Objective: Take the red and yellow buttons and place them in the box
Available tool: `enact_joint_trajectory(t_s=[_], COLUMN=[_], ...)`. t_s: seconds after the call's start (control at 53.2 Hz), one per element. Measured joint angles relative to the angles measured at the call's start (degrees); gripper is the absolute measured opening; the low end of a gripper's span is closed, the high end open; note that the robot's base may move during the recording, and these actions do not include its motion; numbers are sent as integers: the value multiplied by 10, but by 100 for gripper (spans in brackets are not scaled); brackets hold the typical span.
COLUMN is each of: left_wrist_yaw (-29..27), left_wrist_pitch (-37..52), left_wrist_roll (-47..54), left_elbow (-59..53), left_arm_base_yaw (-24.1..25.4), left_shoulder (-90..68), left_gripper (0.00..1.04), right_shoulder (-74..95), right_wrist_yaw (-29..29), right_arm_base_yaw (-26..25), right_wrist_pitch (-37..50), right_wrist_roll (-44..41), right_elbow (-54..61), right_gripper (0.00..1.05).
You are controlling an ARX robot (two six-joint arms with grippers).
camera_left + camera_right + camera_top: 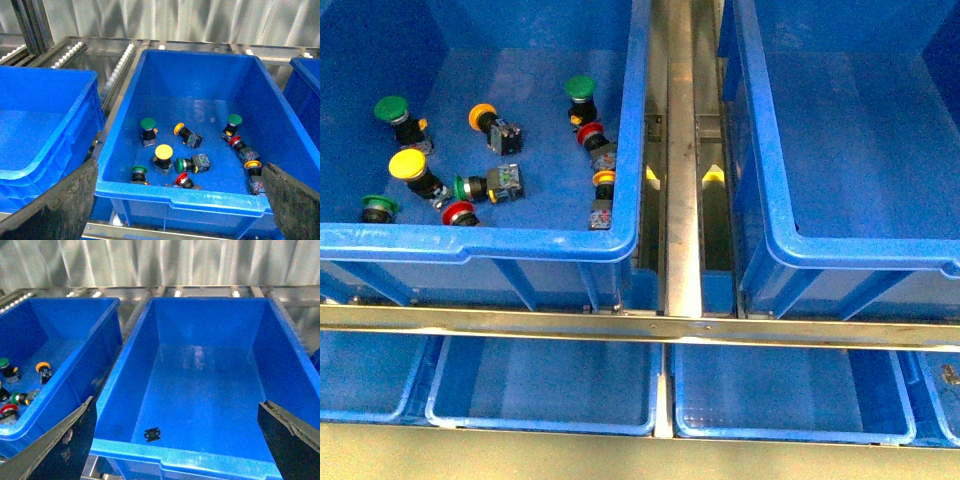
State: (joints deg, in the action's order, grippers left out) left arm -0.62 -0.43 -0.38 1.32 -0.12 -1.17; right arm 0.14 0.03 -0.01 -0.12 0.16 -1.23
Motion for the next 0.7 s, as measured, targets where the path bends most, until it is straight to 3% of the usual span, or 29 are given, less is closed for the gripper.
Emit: enact_joint_trajectory(t_s=[0.094, 0.169, 0.282, 0.508, 0.696], left_wrist_yaw=[-110, -135, -108, 10, 19], left_wrist_pitch=[-156, -177, -121, -4, 39], left_wrist_roll=[-70, -92, -92, -21, 26], left_elbow=[75, 135, 213, 321, 401], left_arm_base_yaw=[-32, -38, -29, 7, 2], left_shoulder=[-111, -221, -345, -581, -788], left_gripper=[97, 97, 97, 97, 97], right_shoulder=[0, 0, 0, 0, 0], right_wrist_yaw=[2, 0, 0, 0, 0], right_arm_base_yaw=[0, 0, 0, 0, 0], right_wrist_pitch=[0, 0, 0, 0, 0], right_wrist_roll=[0, 0, 0, 0, 0], right_elbow=[0, 0, 0, 0, 0], right_gripper=[98, 98, 98, 98, 98])
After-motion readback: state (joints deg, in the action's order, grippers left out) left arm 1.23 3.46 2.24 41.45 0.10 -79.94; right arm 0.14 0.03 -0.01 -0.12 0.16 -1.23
